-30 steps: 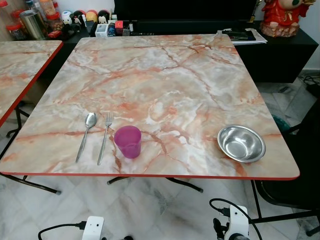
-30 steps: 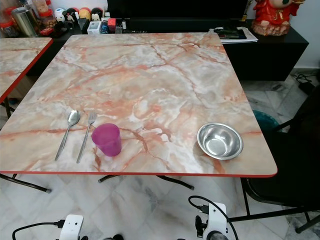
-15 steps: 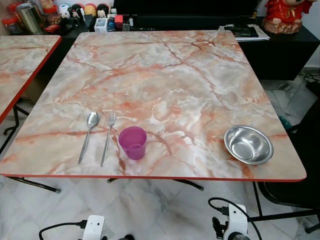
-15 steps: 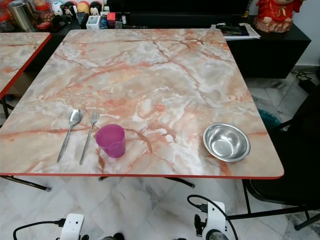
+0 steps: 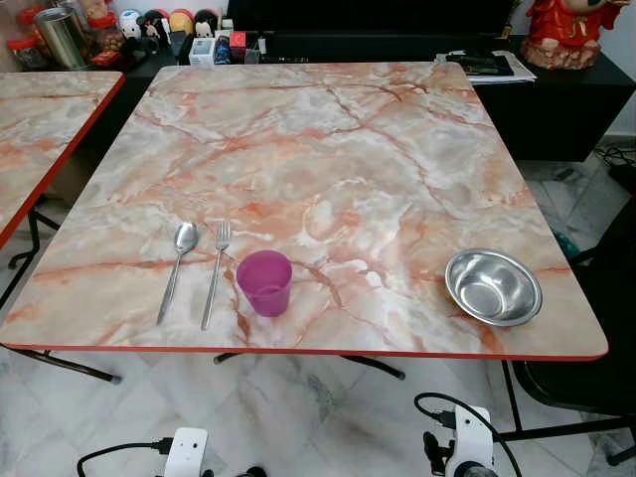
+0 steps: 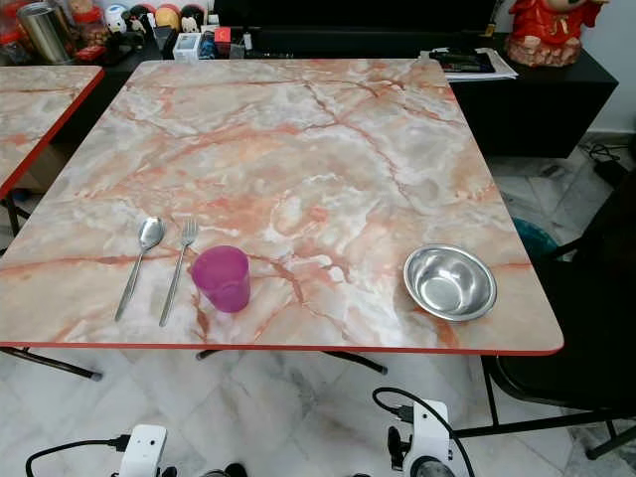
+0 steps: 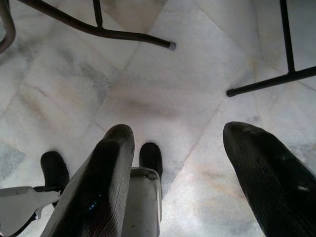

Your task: Setting the table

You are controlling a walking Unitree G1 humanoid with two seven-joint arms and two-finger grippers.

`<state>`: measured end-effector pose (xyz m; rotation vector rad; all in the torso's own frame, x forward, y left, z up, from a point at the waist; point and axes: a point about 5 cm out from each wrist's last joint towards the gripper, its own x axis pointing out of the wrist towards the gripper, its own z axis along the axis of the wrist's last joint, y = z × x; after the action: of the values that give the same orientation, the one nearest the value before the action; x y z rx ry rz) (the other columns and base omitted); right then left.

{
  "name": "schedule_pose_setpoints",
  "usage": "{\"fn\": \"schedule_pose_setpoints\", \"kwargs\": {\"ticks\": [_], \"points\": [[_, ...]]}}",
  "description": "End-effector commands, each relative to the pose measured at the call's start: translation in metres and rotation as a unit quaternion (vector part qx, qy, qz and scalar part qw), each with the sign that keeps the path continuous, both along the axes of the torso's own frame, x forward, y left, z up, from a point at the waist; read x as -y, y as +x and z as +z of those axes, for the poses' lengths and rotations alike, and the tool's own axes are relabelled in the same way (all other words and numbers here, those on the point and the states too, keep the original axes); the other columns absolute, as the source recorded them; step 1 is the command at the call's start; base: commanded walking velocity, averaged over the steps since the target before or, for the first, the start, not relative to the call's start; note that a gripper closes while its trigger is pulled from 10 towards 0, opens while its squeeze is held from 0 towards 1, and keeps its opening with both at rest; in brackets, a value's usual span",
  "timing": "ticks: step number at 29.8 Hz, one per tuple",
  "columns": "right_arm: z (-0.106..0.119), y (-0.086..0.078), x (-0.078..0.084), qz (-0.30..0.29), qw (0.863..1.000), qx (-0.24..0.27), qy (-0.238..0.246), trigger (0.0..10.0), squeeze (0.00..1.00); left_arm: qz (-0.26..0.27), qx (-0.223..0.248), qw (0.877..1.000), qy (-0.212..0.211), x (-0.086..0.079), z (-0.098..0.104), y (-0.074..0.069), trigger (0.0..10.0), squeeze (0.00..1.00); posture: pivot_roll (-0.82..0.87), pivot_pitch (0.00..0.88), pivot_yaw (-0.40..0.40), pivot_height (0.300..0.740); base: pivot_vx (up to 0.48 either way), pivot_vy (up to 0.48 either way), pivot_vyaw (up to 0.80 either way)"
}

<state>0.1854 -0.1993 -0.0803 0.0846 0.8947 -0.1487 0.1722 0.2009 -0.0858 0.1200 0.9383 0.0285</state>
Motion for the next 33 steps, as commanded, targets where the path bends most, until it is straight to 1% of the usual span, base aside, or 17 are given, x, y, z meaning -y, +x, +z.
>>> {"fn": "schedule_pose_setpoints", "kwargs": {"ticks": [1,4,6,10,17,19,20,23,25,28,31,32,33], "points": [[-0.0026,-0.0048,0.0003,-0.004,1.0,-0.013,-0.004,10.0,0.0,0.007,-0.023,1.0,-0.002,-0.0029,-0.005,-0.0116,10.0,0.0,-0.06,0.125,0.008,0.74,0.0,0.0,0.0],[-0.0021,-0.004,0.0012,-0.007,1.0,-0.013,-0.015,10.0,0.0,0.005,-0.023,1.0,-0.003,-0.0029,-0.0049,-0.0112,10.0,0.0,-0.06,0.127,0.01,0.74,0.0,0.0,0.0],[-0.0016,-0.0032,0.0012,-0.015,1.0,-0.007,-0.015,10.0,0.0,0.005,-0.023,1.0,-0.003,-0.0029,-0.0047,-0.0107,10.0,0.0,-0.07,0.129,0.013,0.74,0.0,0.0,0.0],[0.0002,-0.0012,0.0022,-0.033,0.999,0.005,-0.03,10.0,0.0,0.0,-0.023,1.0,-0.004,-0.0023,-0.0043,-0.0092,10.0,0.0,-0.08,0.129,0.021,0.74,0.0,0.0,0.0],[0.0002,-0.001,0.0019,-0.048,0.998,0.005,-0.027,10.0,0.0,-0.005,-0.023,1.0,-0.004,-0.0009,-0.0041,-0.0082,10.0,0.0,-0.09,0.128,0.023,0.74,0.0,0.0,0.0],[-0.0007,-0.0026,0.0018,-0.076,0.997,0.001,-0.023,10.0,0.0,-0.005,-0.022,1.0,-0.005,-0.0003,-0.0039,-0.0075,10.0,0.0,-0.08,0.127,0.025,0.74,0.0,0.0,0.0],[-0.0015,-0.0042,0.0017,-0.104,0.994,-0.002,-0.022,10.0,0.0,-0.005,-0.022,1.0,-0.005,-0.0003,-0.0037,-0.0071,10.0,0.0,-0.08,0.126,0.027,0.74,0.0,0.0,0.0],[-0.0022,-0.0064,0.0024,-0.134,0.99,-0.009,-0.035,10.0,0.0,-0.005,-0.022,1.0,-0.005,-0.0011,-0.0036,-0.0071,10.0,0.0,-0.08,0.128,0.031,0.74,0.0,0.0,0.0],[-0.0027,-0.0086,0.0028,-0.169,0.985,-0.011,-0.04,10.0,0.0,-0.006,-0.022,1.0,-0.004,-0.0014,-0.0035,-0.0071,10.0,0.0,-0.08,0.127,0.034,0.74,0.0,0.0,0.0],[-0.0028,-0.0093,0.0024,-0.186,0.982,-0.009,-0.037,10.0,0.0,-0.007,-0.021,1.0,-0.003,-0.0023,-0.0033,-0.0069,10.0,0.0,-0.08,0.129,0.036,0.74,0.0,0.0,0.0],[-0.0022,-0.0085,0.0024,-0.183,0.982,-0.005,-0.04,10.0,0.0,-0.007,-0.019,1.0,-0.003,-0.0023,-0.0029,-0.006,10.0,0.0,-0.08,0.129,0.036,0.74,0.0,0.0,0.0],[-0.002,-0.0087,0.0024,-0.191,0.981,-0.003,-0.04,10.0,0.0,-0.007,-0.018,1.0,-0.003,-0.002,-0.0026,-0.0055,10.0,0.0,-0.08,0.129,0.036,0.74,0.0,0.0,0.0],[-0.0022,-0.0103,0.0018,-0.227,0.973,0.0,-0.035,10.0,0.0,-0.008,-0.017,1.0,-0.004,-0.0012,-0.0023,-0.0043,10.0,0.0,-0.08,0.129,0.036,0.74,0.0,0.0,0.0]]}}
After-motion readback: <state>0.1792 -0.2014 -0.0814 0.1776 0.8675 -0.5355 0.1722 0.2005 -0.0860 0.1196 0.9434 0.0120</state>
